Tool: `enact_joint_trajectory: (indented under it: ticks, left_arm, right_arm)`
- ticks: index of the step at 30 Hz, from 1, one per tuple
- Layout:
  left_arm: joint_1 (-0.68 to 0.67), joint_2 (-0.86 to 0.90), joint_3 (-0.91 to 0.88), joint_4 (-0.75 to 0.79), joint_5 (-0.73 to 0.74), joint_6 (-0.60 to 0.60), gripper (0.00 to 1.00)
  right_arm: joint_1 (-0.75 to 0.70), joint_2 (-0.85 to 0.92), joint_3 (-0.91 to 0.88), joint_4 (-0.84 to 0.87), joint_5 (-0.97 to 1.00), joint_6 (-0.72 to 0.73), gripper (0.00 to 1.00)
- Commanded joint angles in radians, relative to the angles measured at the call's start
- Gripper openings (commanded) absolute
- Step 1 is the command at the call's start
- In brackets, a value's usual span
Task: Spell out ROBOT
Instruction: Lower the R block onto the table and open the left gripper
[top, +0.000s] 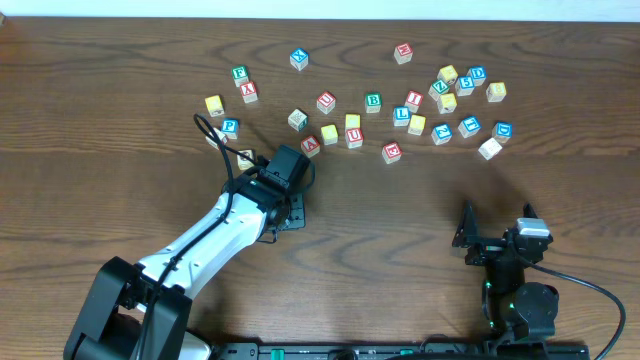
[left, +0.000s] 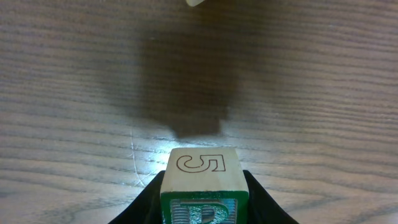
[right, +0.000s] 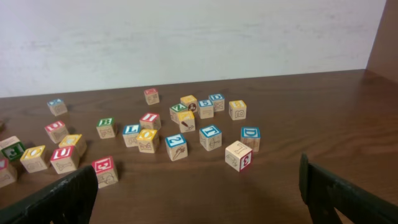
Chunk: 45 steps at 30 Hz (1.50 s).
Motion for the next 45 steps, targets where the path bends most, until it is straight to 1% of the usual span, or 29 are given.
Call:
enact_joint_trajectory:
  ticks: [1,7,17,24,39,40,41,43,44,45]
  left_arm:
    - [0.000,0.012,-0.010,0.000,-0.016,-0.001,0.22]
    - [0.000,0.039,-0.010,0.017,-0.016,-0.002,0.21]
    - [0.000,0.149,0.013,0.042,-0.008,0.013,0.19]
    - [-0.002,0.150,0.059,0.046,0.018,0.028,0.19]
    - [-0.002,0.150,0.060,0.053,0.018,0.029,0.19]
    - [-0.002,0.150,0.060,0.053,0.018,0.029,0.24]
    - [-0.002,0.150,0.060,0.053,0.018,0.029,0.34]
    - [-0.002,0.150,0.060,0.053,0.018,0.029,0.46]
    - [-0.002,0.150,0.060,0.053,0.018,0.029,0.54]
    - [-0.002,0.150,0.060,0.053,0.018,0.029,0.55]
  right_arm:
    - [-0.007,-0.005,-0.001,-0.004,-0.002,0.012,0.99]
    - [-0.007,-0.005,-0.001,-0.004,-0.002,0.012,0.99]
    - [-0.007,-0.005,-0.001,-0.004,-0.002,0.012,0.99]
    - [-0.007,-0.005,-0.001,-0.004,-0.002,0.012,0.99]
    - [-0.007,-0.005,-0.001,-0.004,-0.002,0.012,0.99]
    - [-0.007,-0.005,-0.001,-0.004,-0.002,0.012,0.99]
    - [-0.007,-0.005,-0.001,-0.004,-0.002,0.012,0.99]
    - [-0.007,-0.005,-0.001,-0.004,-0.002,0.012,0.99]
    - [-0.007,-0.005,-0.001,-0.004,-0.002,0.012,0.99]
    - [-0.007,-0.005,-0.001,-0.004,-0.002,0.012,0.99]
